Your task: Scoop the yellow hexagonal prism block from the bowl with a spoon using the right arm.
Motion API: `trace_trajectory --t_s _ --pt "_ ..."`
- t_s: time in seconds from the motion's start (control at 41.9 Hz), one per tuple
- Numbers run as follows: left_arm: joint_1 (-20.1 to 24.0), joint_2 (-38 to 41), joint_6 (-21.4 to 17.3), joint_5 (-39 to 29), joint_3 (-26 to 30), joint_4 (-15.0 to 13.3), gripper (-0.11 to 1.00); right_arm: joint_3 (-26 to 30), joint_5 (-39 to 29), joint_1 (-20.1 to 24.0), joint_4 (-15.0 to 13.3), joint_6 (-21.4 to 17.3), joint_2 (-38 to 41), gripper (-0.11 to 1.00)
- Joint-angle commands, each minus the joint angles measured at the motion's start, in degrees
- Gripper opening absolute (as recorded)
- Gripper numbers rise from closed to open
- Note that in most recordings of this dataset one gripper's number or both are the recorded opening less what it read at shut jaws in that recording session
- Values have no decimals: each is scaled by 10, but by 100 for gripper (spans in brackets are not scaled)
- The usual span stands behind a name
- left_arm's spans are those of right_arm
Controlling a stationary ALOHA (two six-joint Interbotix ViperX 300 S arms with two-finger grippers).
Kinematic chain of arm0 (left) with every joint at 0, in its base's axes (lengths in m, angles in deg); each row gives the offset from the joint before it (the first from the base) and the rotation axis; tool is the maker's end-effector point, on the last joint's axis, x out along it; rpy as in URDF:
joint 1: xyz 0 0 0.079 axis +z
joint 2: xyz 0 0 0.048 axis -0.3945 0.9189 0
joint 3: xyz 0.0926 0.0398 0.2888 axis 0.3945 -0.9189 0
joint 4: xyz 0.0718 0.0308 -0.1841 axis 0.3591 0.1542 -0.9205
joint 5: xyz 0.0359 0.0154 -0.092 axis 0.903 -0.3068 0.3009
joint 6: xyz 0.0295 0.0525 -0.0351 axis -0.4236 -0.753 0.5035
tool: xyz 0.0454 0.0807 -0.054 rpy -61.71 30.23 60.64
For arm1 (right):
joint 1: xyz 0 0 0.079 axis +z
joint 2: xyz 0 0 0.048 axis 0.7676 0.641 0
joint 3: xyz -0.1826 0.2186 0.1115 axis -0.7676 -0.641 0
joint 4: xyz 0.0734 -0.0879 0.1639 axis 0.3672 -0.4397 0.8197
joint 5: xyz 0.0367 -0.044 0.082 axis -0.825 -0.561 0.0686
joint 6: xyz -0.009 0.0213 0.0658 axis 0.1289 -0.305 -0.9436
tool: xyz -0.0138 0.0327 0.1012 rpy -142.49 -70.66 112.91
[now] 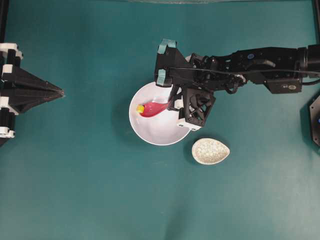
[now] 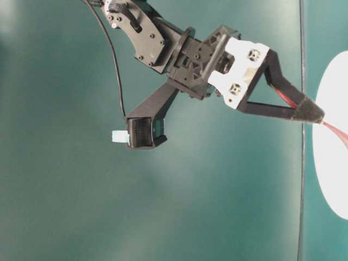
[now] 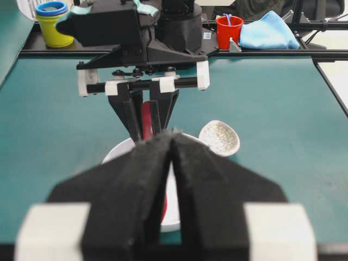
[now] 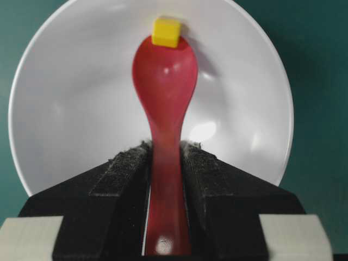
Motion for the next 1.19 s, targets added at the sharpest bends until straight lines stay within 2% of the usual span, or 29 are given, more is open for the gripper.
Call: trace_trajectory --t_s 0.0,0.549,1.17 --pt "1 3 -1 3 17 1 6 4 5 0 2 -1 -8 25" --pt "1 3 -1 1 17 1 6 -11 19 9 4 -3 -8 25" --pt "1 3 -1 -2 17 1 6 -63 78 21 14 -18 -9 25"
